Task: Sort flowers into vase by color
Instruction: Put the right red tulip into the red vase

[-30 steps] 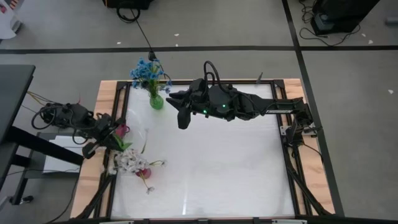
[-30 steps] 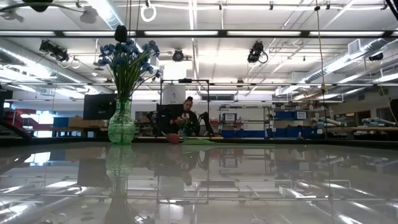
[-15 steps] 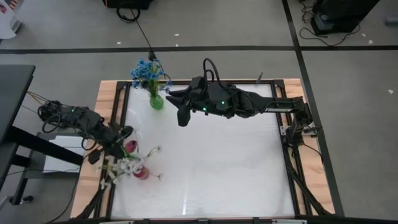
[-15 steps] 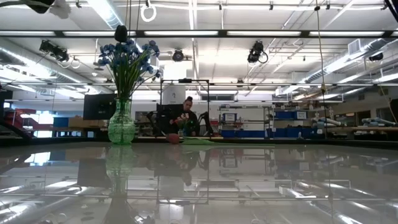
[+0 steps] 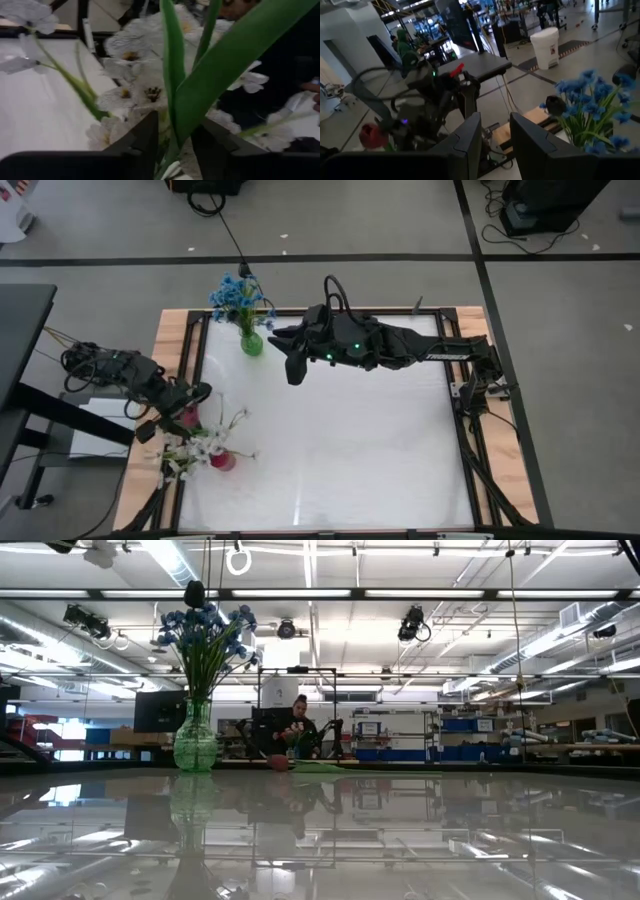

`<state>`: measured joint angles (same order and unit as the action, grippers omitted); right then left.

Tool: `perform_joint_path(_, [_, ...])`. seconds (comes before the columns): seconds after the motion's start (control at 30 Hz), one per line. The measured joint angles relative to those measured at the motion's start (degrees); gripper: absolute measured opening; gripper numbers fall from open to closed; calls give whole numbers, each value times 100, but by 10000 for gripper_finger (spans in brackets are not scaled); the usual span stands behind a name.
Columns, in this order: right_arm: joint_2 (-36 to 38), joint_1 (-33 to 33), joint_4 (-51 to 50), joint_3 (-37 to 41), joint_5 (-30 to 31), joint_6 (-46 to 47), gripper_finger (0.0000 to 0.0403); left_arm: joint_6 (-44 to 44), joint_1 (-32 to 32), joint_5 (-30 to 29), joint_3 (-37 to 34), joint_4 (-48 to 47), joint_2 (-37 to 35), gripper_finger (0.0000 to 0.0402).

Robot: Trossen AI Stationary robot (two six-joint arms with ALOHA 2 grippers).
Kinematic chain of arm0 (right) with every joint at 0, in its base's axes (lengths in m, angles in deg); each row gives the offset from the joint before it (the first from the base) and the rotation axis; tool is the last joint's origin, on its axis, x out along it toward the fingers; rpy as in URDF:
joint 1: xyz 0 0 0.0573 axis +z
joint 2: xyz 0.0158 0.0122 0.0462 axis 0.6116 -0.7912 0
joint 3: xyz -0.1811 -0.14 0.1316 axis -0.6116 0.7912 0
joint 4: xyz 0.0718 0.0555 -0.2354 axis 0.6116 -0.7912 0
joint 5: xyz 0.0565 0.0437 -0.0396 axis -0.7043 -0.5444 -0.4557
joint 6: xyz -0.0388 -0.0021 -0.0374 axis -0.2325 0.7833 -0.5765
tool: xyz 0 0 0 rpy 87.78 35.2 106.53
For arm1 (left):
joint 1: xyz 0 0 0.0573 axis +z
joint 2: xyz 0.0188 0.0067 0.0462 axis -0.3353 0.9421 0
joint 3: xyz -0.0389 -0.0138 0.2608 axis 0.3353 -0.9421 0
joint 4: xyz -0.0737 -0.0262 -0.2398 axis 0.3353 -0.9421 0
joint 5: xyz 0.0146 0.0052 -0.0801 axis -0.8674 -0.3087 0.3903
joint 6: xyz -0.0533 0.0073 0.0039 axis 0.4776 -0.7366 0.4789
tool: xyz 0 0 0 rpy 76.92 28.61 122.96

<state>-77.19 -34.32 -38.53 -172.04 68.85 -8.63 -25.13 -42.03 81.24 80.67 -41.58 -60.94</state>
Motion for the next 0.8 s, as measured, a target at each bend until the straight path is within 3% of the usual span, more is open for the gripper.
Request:
perform_joint_path(0.2, [0, 63, -399, 0, -92, 248, 112, 277, 0, 347, 3, -51, -213, 157])
perform_joint_path(0.47, [0, 111, -503, 0, -90, 298, 112, 333, -2, 515, 13, -838, -225, 164])
perform_joint_path(0.63, [0, 115, -639, 0, -95, 525, 112, 332, -2, 555, 568, -1260, -209, 165])
perform_joint_path(0.8, [-3, 94, -1587, 0, -92, 850, 112, 554, -2, 410, 1107, -2145, -173, 165])
